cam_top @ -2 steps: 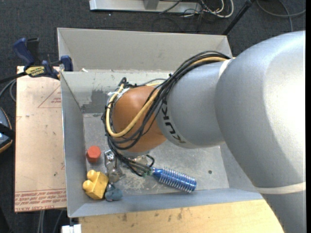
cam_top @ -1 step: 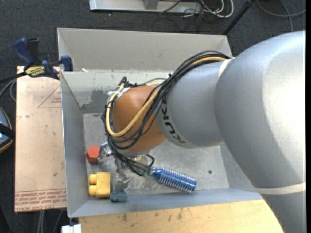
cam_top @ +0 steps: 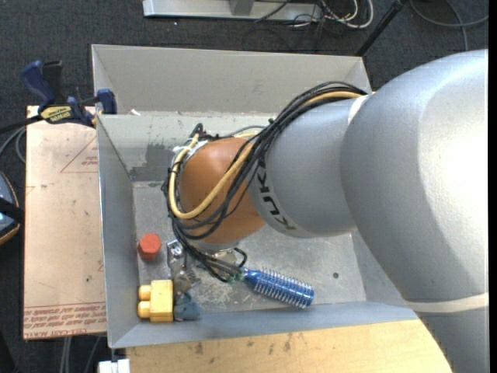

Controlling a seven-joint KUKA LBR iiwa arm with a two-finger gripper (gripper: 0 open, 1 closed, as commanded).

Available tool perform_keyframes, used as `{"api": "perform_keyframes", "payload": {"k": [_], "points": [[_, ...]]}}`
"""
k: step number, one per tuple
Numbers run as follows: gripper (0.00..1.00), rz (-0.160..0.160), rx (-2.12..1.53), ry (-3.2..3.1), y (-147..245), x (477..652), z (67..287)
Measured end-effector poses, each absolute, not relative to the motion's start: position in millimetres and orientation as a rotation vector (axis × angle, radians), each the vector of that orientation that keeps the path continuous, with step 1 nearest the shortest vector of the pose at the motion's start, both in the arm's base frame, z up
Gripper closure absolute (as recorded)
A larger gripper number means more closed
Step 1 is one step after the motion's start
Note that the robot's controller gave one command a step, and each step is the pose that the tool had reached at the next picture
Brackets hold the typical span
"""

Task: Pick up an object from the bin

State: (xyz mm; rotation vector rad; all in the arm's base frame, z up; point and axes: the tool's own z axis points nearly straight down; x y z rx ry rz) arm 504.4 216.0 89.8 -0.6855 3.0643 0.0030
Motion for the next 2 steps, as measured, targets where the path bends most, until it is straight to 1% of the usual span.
{"api": "perform_keyframes", "payload": {"k": [1, 2], "points": [[1.0, 0.004, -0.947, 2.983, 245.2, 510.2, 245.0], [1.0, 0.0, -0.939, 3.0, 197.1, 498.5, 222.9]]}}
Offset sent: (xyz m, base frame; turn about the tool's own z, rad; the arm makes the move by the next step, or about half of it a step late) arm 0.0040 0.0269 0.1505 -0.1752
